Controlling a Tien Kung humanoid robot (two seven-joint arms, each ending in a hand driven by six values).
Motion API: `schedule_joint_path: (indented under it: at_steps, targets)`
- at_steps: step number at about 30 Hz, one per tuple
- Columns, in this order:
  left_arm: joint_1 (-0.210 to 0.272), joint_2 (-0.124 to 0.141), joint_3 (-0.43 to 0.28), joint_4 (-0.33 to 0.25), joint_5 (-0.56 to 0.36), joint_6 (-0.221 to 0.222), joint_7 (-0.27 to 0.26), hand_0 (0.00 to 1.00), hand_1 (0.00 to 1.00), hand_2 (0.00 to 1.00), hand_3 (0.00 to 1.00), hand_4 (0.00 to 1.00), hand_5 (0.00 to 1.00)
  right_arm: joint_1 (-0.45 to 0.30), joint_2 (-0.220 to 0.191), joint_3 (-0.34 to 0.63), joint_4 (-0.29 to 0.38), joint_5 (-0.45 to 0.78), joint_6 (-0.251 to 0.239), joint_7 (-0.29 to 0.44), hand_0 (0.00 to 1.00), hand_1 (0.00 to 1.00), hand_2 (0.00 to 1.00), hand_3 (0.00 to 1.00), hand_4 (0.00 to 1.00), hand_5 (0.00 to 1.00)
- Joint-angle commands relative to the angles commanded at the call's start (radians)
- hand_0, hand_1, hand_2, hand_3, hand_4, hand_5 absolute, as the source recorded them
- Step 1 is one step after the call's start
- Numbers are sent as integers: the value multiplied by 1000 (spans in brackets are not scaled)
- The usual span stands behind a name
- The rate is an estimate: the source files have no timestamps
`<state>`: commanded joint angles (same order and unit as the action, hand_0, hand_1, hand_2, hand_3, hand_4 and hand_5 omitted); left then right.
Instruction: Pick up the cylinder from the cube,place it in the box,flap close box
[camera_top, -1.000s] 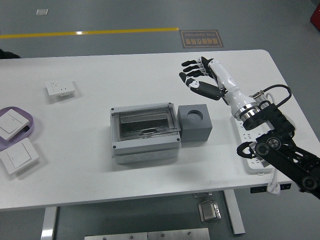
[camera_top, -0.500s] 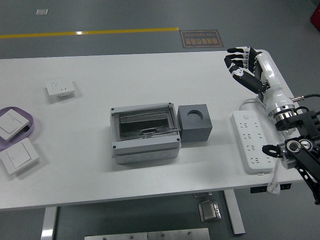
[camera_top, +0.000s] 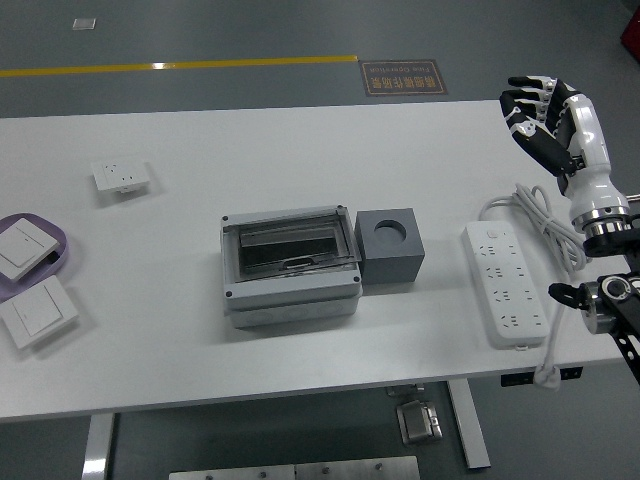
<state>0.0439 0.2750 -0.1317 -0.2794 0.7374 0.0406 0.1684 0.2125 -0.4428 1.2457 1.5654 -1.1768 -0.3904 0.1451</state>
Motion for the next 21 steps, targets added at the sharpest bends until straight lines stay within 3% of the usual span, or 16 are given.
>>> schedule_joint_path:
  at_steps: [21]
  targets:
    - [11,1,-19,1,-6,-1,0,628,620,552,632,706,333,26,9,-6,-9,28,-14,27,733,639,638,665,712,348]
